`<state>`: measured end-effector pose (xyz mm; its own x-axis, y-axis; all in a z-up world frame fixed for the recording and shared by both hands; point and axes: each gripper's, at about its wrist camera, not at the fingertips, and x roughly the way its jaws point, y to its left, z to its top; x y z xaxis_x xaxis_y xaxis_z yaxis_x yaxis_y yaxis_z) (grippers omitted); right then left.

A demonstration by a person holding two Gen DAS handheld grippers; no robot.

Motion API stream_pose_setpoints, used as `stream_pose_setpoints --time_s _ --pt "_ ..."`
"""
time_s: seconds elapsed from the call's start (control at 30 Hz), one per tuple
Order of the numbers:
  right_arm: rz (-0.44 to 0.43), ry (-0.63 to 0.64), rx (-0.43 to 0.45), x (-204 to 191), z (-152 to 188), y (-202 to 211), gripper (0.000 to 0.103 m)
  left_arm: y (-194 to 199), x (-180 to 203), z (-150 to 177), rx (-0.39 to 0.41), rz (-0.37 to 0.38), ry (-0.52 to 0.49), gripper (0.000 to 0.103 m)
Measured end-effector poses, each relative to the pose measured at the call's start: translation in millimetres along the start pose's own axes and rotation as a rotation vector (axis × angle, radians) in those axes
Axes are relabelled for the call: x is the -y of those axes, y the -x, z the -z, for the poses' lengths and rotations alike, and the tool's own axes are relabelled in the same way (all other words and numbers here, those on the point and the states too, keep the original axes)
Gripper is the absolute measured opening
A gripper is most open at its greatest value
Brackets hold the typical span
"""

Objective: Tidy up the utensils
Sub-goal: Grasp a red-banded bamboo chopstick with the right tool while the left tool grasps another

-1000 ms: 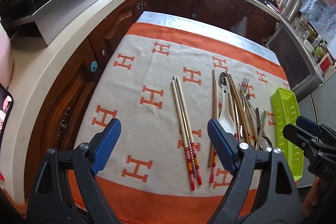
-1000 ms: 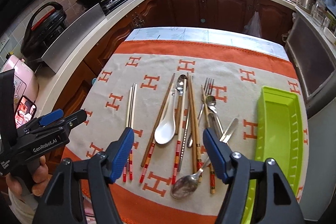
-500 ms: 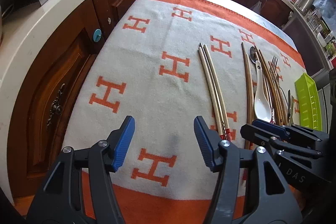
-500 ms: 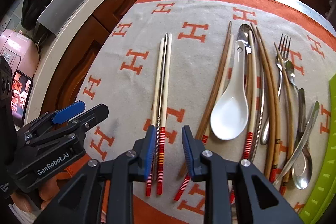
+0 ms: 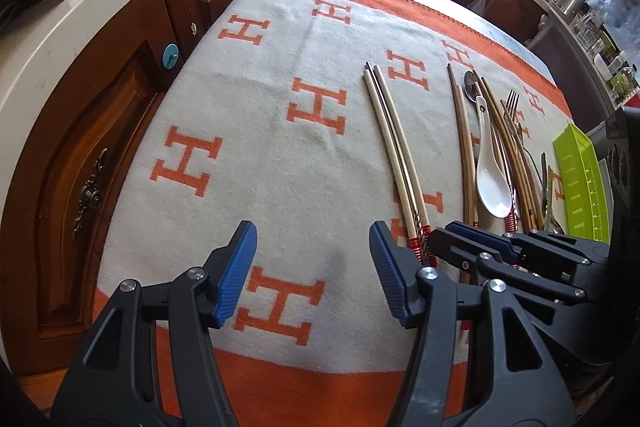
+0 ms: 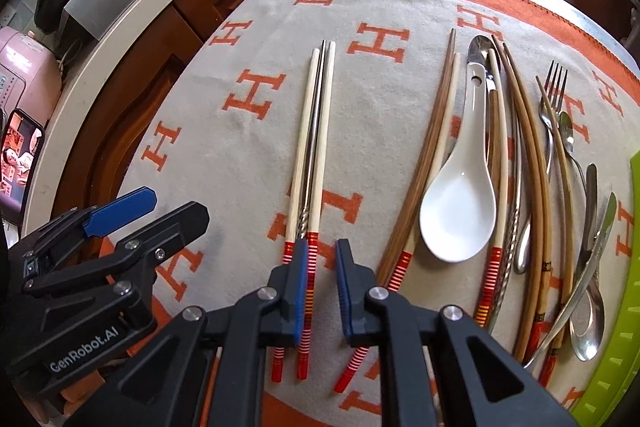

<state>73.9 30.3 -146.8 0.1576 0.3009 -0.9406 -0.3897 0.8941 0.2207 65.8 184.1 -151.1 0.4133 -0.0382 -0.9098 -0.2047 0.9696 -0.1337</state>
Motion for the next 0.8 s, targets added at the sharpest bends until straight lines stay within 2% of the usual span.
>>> stream_pose_setpoints --time_s 0.43,0.6,0.8 --pt "0.132 0.101 0.073 -13.0 -5.4 -6.2 0.006 -3.9 0.4 1.8 -0.015 -0.008 0.004 0.056" --pt "0.025 -0.003 0.075 10.0 0.8 3.6 0.005 -4.8 7.0 1.3 -0.02 0.006 -0.004 0.056" --pt "-0.055 -0.067 0.133 25.7 11.1 27.1 0.005 -12.4 21.6 1.8 -0.05 0.041 -0.017 0.056"
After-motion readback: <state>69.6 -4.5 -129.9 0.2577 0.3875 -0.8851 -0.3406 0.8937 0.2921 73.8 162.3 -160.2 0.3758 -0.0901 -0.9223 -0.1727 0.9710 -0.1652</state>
